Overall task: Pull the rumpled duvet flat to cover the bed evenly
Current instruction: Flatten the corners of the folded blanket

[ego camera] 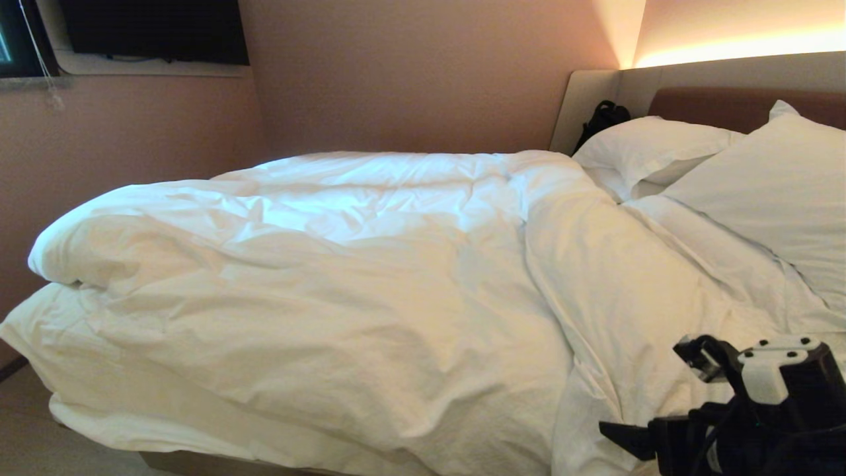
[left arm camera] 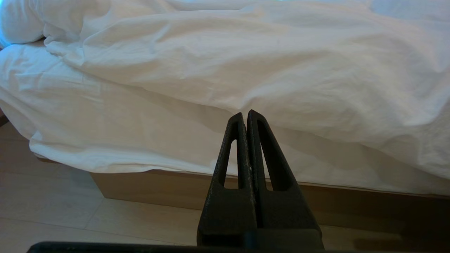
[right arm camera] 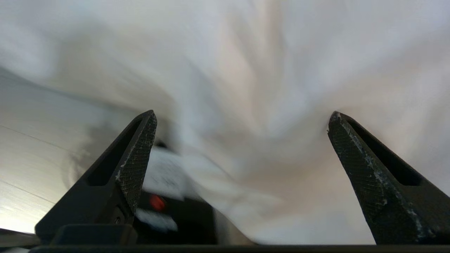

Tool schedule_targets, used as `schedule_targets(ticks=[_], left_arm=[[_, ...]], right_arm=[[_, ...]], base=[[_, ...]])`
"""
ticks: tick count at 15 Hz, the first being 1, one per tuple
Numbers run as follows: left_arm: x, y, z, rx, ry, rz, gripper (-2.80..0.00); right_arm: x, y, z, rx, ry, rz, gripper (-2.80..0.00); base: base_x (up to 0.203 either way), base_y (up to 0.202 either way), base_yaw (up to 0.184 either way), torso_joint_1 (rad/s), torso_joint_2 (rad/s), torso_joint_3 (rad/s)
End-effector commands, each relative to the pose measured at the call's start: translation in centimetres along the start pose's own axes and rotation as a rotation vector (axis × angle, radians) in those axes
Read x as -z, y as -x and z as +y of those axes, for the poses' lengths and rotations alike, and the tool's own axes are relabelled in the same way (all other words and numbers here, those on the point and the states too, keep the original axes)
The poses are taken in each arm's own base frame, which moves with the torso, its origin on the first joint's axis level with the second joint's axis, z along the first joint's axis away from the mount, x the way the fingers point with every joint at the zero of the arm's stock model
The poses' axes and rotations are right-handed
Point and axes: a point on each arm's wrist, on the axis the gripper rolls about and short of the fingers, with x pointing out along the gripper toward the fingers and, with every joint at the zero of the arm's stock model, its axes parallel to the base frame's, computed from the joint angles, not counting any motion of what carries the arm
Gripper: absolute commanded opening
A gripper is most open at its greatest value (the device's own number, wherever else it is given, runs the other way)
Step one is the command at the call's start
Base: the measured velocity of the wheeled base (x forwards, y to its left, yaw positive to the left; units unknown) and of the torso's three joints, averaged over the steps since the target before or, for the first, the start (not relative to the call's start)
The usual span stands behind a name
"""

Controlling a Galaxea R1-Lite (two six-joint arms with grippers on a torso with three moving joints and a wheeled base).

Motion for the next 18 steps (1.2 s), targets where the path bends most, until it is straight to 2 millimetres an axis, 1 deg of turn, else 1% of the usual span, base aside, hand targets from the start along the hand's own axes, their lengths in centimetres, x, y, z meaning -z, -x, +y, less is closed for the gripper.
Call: schedule_targets(ticks=[1,2,3,5,6,8,10,12,15,18], left_arm=[[0.0,0.0,0.0,0.000,0.000,0.000,-2.80],[0.0,0.0,0.0,0.000,0.000,0.000,-2.80],[0.0,0.0,0.0,0.000,0.000,0.000,-2.80],[0.0,0.0,0.0,0.000,0.000,0.000,-2.80],[0.0,0.0,0.0,0.000,0.000,0.000,-2.80],[0.0,0.0,0.0,0.000,0.000,0.000,-2.80],[0.0,0.0,0.0,0.000,0.000,0.000,-2.80],[0.0,0.0,0.0,0.000,0.000,0.000,-2.80],[0.0,0.0,0.0,0.000,0.000,0.000,-2.80],[0.0,0.0,0.0,0.000,0.000,0.000,-2.80]], right_arm=[[-0.9,0.9,1.2,0.020,0.034,0.019,0.00],[-1.5,1.0,2.0,0.042,0.053,0.023,0.00],[-1.9,0.7,2.7,0.087,0.067,0.032,0.00],[-1.8,-0.9,3.0,0.188,0.074,0.063,0.00],[-1.7,-1.6,3.1,0.227,0.069,0.077,-2.80],[-1.6,-2.2,3.1,0.246,0.060,0.085,-2.80],[-2.0,-2.6,3.4,0.242,0.057,0.080,-2.80],[-2.5,-3.5,3.8,0.240,0.058,0.081,-2.80],[-2.4,-4.7,4.0,0.245,0.062,0.107,-2.80],[-2.4,-4.6,4.0,0.243,0.062,0.108,-2.80]], base=[[0.000,0.000,0.000,0.000,0.00,0.000],[0.000,0.000,0.000,0.000,0.00,0.000],[0.000,0.000,0.000,0.000,0.00,0.000],[0.000,0.000,0.000,0.000,0.00,0.000],[0.000,0.000,0.000,0.000,0.00,0.000],[0.000,0.000,0.000,0.000,0.00,0.000],[0.000,0.000,0.000,0.000,0.00,0.000],[0.000,0.000,0.000,0.000,0.00,0.000],[0.000,0.000,0.000,0.000,0.00,0.000],[0.000,0.000,0.000,0.000,0.00,0.000]])
